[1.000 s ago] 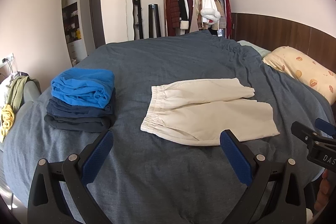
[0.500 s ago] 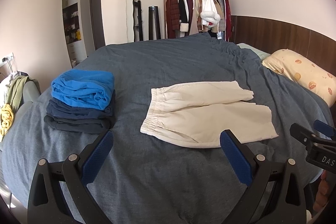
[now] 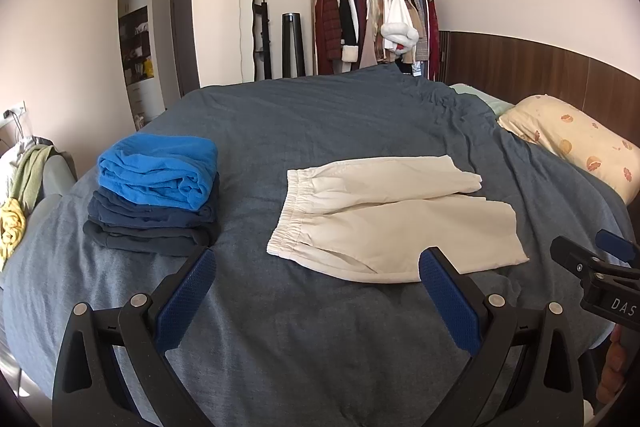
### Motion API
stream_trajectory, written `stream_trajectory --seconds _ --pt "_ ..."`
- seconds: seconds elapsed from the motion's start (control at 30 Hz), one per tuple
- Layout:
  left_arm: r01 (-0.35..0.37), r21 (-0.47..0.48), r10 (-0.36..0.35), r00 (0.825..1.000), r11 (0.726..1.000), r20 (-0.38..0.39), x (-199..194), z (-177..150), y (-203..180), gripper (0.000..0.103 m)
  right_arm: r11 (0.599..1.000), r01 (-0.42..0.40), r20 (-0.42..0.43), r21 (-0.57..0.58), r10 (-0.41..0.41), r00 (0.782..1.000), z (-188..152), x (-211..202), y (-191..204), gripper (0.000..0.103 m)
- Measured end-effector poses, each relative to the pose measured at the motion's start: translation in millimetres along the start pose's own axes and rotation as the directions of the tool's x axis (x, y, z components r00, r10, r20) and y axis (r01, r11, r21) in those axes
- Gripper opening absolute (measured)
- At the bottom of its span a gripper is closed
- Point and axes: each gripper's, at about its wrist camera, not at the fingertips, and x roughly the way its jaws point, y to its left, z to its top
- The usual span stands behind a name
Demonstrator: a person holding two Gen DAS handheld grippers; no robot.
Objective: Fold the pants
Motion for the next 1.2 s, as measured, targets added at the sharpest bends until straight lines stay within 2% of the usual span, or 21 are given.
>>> stream_trajectory --seconds 0.8,1.2 --pt "0.009 -0.008 -0.009 1.000 1.000 -0.007 1 -3 4 0.103 1.000 -0.001 -0.008 -0.002 0.001 1.000 -1 0 2 0.102" --pt "0.005 0.004 -0.005 0.999 1.000 -0.037 19 -12 1 0.103 1.000 0.007 -0.042 -0.009 -0.007 0.999 -6 13 1 0.102"
